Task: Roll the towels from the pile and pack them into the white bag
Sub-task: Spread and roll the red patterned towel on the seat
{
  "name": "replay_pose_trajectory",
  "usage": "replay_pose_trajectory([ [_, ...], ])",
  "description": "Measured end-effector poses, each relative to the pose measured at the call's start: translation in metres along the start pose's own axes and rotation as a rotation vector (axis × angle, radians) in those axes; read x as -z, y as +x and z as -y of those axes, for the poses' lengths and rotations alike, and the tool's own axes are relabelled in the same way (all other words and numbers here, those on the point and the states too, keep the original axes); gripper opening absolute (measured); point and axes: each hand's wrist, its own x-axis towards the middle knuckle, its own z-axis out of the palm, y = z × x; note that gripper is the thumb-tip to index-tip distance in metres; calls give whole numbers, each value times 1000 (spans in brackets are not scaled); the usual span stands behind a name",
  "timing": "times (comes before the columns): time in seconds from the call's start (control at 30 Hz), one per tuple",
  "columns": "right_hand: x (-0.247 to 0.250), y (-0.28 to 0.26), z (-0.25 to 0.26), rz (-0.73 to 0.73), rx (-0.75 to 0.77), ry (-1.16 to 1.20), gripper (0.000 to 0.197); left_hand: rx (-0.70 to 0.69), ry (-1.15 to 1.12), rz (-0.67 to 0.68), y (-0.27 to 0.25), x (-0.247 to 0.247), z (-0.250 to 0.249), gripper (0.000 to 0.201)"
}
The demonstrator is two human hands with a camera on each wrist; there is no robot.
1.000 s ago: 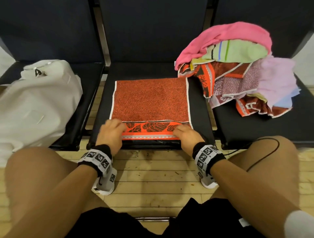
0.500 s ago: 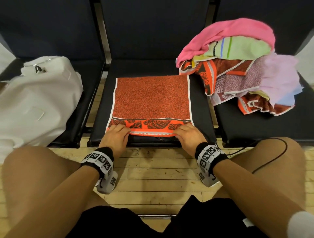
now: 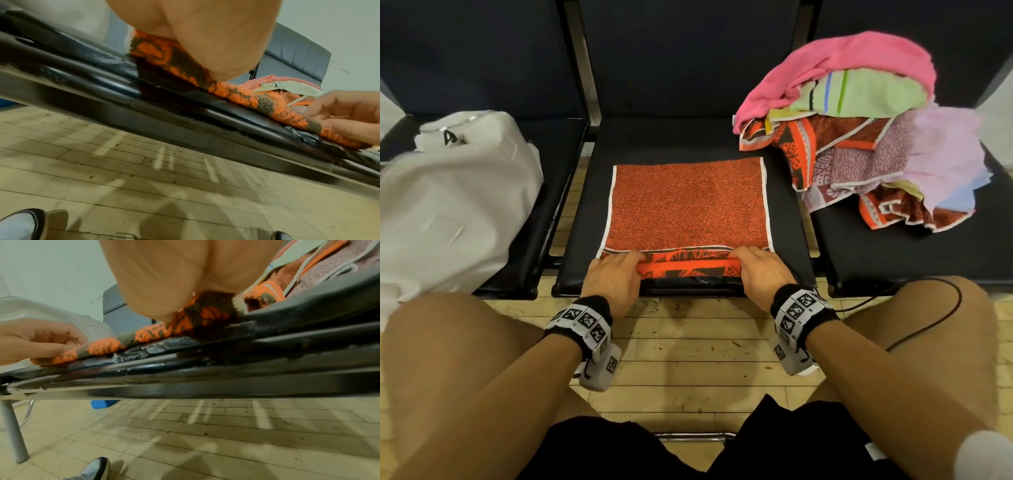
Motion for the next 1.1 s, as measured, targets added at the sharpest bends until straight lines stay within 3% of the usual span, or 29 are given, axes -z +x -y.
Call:
replay_pose_trajectory([
  [0.07,-2,0,0,-58,13,-2,37,-21,-14,-46,0,-2,1,28],
  [0.17,-7,0,-3,-217,155,-139,35,-60,5,-176,2,-3,2,23],
  [0.3,-13,-1,2,-220,263,-201,32,-210,58,-198,5,-9,-1,31],
  [0.4,-15,-6,6,-167,203,-168,27,-198,30,-134,3,-13,-1,34],
  [0.5,-14,-12,8,-146,157,-142,22,-137,-6,-107,1,-11,-1,20],
  [0.67,-16,-11,6,-146,129,-155,18,-147,25,-65,-3,-10,-1,37],
  [0.9,-11,-6,3,-62,47,-148,41,-113,50,-64,0,-7,-4,29],
  [1.1,-11,-4,5,-126,-4,-49,32,-73,21,-20,2,-3,-11,36],
])
